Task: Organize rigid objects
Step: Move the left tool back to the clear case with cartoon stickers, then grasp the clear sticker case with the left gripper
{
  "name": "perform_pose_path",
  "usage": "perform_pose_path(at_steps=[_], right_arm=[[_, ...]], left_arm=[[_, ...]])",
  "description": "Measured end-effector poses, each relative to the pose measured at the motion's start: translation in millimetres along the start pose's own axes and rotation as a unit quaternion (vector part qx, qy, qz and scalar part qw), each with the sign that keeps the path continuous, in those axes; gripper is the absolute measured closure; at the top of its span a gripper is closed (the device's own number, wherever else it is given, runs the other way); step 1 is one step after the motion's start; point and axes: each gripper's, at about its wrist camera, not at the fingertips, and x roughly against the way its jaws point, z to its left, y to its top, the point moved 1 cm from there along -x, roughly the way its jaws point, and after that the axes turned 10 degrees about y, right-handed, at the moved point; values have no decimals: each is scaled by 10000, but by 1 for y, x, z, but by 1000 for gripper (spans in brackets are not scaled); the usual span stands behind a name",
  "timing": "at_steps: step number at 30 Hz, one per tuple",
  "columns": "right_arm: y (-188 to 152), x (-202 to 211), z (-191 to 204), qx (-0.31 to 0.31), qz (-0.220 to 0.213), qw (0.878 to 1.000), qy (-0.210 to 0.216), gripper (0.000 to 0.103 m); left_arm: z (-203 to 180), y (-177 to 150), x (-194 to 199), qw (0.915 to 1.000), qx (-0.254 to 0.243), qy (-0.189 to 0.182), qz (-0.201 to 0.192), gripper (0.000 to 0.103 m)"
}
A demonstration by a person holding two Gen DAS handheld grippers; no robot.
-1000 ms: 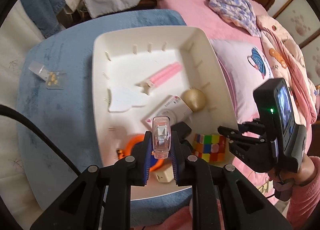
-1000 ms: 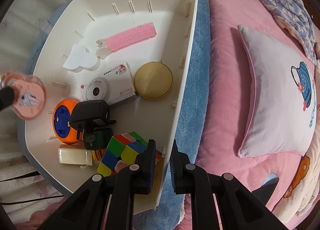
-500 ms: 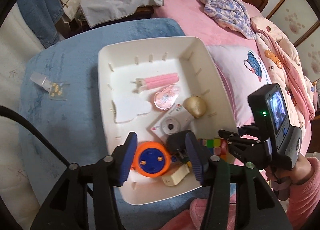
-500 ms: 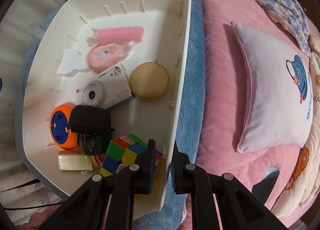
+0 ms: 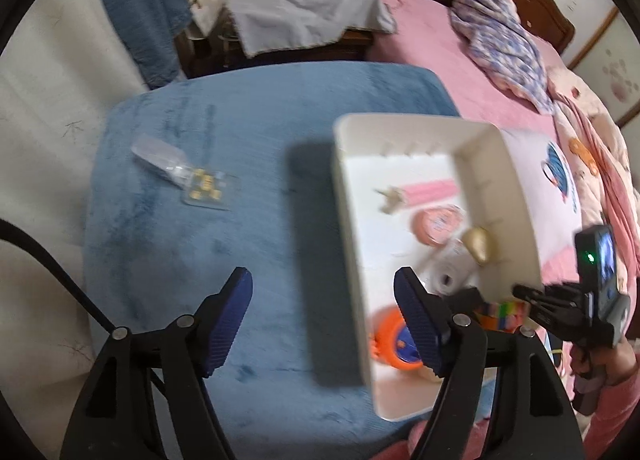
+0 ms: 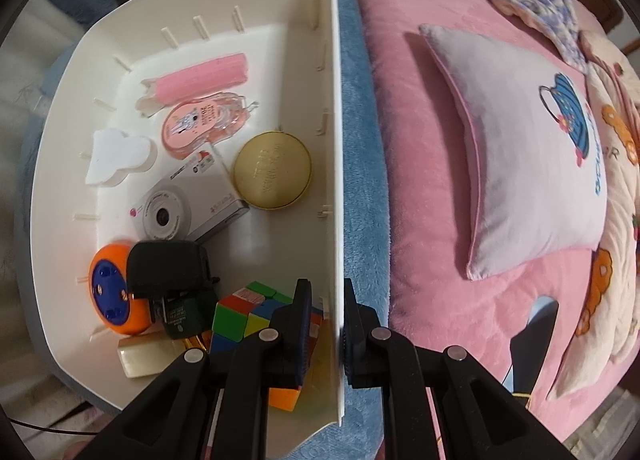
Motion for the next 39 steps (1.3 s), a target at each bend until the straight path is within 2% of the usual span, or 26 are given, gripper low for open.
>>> perform_pose_path(at_steps=[8,19,30,39], right_arm=[[2,-1,-1,-298,-60,9994,-178,89],[5,-2,0,-601,-190,9971,-420,87],[5,-3,5,-606,-79,9956,-711,87],[7,-4,5,-639,-28,9951,-755,86]], left_arm=[[54,29,-40,9981,597,152,-2,21],[91,47,-118,9954,904,280,121,18],[103,59,-174,9929,1148,239,219,18],[104,60,-191,9917,1239,177,298,18]])
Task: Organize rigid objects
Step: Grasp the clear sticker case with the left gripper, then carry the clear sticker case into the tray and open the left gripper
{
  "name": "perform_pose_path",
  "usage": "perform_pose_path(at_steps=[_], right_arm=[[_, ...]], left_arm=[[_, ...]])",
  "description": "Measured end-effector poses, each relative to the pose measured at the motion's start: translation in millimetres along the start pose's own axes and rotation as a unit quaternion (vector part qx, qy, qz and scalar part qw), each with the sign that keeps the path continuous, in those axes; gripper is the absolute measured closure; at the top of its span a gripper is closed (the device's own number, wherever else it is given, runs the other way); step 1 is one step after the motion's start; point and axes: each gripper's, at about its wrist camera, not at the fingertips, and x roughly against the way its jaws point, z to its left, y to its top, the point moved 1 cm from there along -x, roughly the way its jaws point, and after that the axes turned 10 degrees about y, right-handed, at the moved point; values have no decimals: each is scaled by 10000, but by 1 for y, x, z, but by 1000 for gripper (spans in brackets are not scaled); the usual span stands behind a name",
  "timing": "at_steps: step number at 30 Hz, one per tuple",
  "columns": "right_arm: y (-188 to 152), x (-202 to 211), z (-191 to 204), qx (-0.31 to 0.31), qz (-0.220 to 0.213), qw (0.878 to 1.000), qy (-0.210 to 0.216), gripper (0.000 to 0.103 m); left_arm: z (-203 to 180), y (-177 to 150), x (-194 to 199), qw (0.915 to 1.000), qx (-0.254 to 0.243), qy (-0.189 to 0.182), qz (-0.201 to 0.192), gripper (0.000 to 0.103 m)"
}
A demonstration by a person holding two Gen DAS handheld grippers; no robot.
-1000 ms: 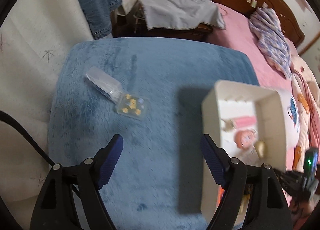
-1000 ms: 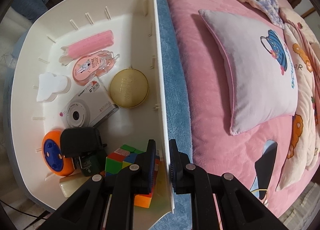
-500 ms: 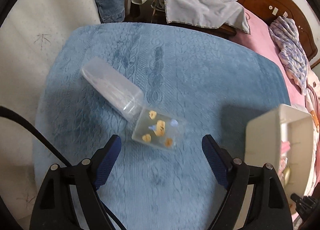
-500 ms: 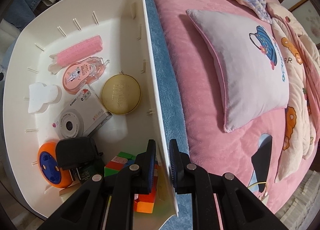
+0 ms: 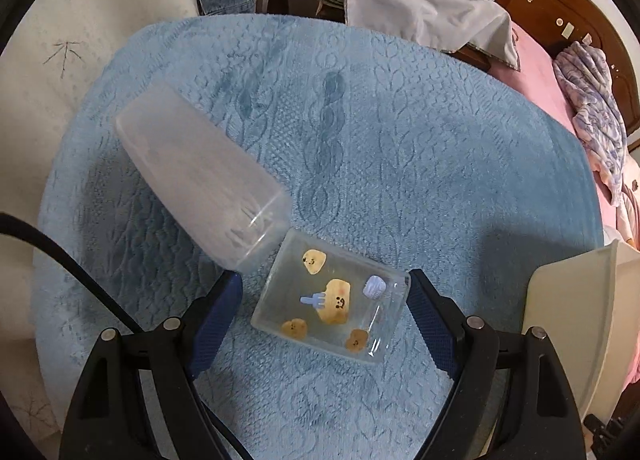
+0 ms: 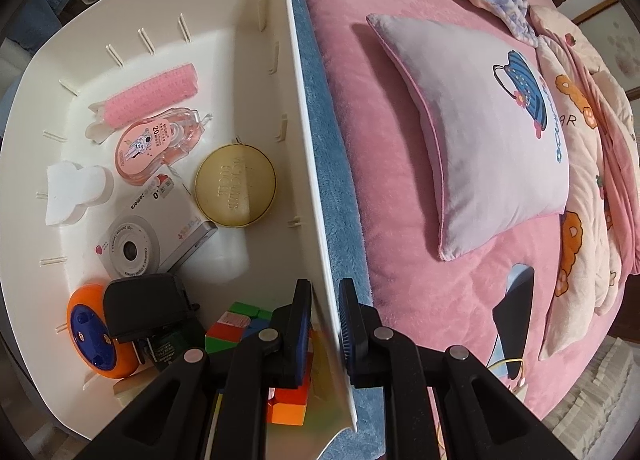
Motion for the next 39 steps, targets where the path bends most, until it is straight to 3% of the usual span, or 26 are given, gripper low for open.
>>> perform_pose_path(at_steps=[8,11,20,31,39], right_arm=[[1,-1,-2,17,61,10000,64,86],[1,-2,-3,22,73,9999,120,86],[1,-2,-1,177,101,9994,264,85],[-2,0,0,616,-6,9965,558,85],[-4,0,3,1206,45,9896,780,85]], left_arm=[[0,-5,-1,9998,57,61,-188,20],[-4,-8,0,9995,-129,202,-224,28],[-20,-16,12,9990,-265,300,-217,29],[-39,-58,79,9980,-138,279,-550,29],[-63,-82,128,9952,-41,522,-830,29]])
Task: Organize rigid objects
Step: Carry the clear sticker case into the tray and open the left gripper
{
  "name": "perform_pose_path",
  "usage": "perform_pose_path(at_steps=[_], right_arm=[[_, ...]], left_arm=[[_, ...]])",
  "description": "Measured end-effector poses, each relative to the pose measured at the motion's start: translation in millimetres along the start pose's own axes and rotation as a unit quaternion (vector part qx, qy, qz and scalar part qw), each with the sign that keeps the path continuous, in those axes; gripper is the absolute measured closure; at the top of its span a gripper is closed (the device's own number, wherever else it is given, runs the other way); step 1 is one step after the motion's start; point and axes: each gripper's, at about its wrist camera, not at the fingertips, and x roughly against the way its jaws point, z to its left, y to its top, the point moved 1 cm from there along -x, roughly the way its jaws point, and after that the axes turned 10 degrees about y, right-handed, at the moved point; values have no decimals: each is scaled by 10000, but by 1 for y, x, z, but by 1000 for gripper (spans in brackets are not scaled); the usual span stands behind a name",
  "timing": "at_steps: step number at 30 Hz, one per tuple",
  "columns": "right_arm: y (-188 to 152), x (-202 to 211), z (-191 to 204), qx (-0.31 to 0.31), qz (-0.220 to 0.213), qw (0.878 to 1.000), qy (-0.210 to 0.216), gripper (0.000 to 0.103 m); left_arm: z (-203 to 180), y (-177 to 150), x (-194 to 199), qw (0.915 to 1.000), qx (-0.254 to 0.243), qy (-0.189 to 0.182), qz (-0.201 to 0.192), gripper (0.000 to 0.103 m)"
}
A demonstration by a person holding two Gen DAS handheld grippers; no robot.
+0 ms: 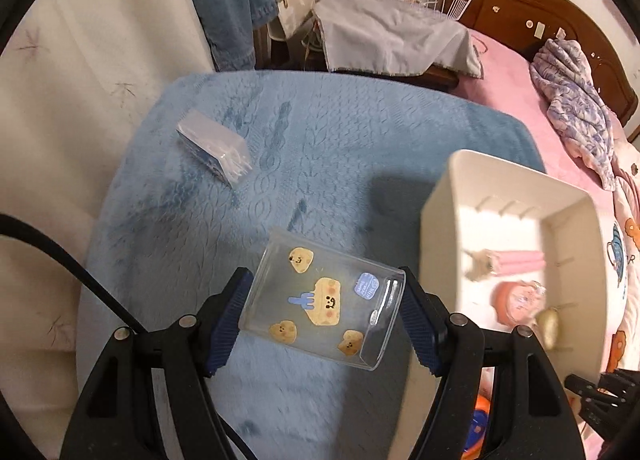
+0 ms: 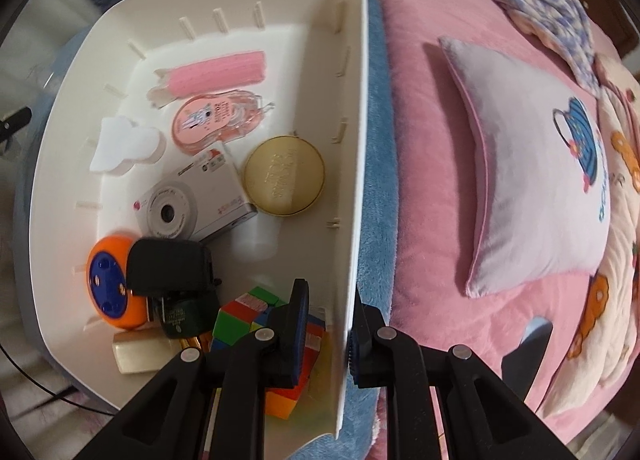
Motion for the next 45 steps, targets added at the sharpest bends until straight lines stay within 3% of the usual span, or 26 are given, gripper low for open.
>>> perform_pose_path(at_steps=[10,16,31,40,45], right_arm=[[-1,1,-3,478,55,9984,292,85],[-2,2,-7,647,75,9968,464,85],[-5,2,-11,662,93,9953,696,85],[-5,1,-9,696,114,9952,681,85],[-5,0,-8,736,132,9952,629,85]], left_arm=[[-50,-20,71,9983,-376,-56,-438,29],[-85,-32,96,9964,-682,-317,-404,29],[-140,-82,100,9908,-1138,-665,308,29],[-146,-84,104,9913,-1189,-482,303,27],[-138,-76,111,9937,-1035,-418,143,20]])
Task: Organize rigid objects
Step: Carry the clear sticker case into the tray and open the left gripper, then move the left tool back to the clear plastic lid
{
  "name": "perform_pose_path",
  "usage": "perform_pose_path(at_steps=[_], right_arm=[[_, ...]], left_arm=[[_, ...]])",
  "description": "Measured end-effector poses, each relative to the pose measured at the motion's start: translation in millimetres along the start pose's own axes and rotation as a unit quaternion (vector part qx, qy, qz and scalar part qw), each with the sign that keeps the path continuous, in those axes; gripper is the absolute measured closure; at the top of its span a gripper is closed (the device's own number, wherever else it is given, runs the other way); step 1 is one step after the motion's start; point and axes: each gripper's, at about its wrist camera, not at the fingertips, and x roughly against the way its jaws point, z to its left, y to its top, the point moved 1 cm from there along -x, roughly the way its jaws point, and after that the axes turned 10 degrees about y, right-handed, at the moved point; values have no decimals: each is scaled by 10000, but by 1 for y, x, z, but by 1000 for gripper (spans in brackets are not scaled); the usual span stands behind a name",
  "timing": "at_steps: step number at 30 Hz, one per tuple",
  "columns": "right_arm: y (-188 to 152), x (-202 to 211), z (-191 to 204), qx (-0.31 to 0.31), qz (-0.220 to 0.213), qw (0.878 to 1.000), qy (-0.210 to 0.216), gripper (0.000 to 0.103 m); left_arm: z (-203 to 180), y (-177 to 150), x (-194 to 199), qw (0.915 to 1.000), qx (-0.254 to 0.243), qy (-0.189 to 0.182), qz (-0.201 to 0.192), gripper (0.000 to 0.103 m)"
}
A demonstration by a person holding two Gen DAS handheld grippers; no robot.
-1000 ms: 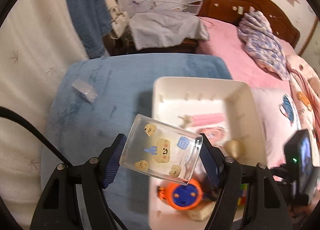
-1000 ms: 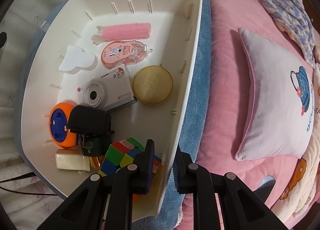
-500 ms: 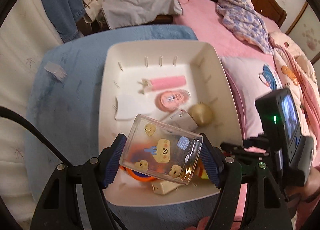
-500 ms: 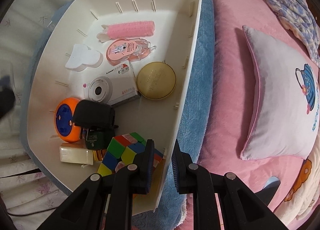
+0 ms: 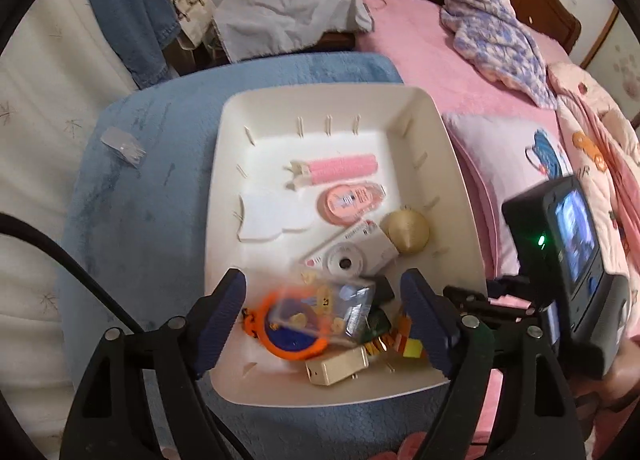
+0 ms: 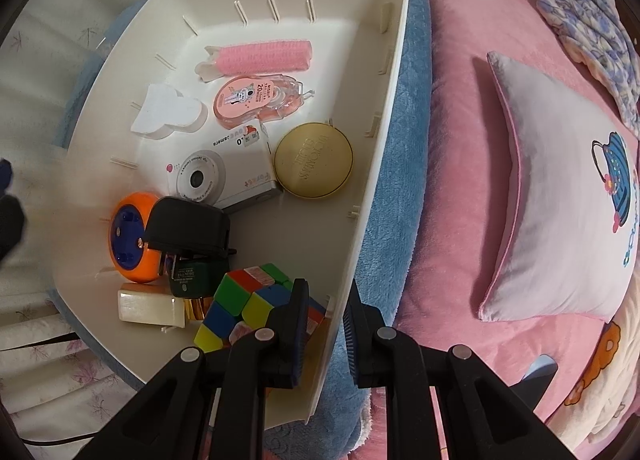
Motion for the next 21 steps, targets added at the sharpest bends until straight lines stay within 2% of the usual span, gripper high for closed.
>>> perform_pose_path(at_steps=[6,11,21], right_arm=[[2,-3,1,-47,63,9999,-77,85],[4,-6,3,-97,138,9997,-197,85],[8,-12,5,-558,205,9969,-507,85]], left_arm=[[20,12,6,9994,184,214,-219,19],[41,21,0,9981,393,420,-240,19],[102,44,-22,9950,703,626,-330,19]])
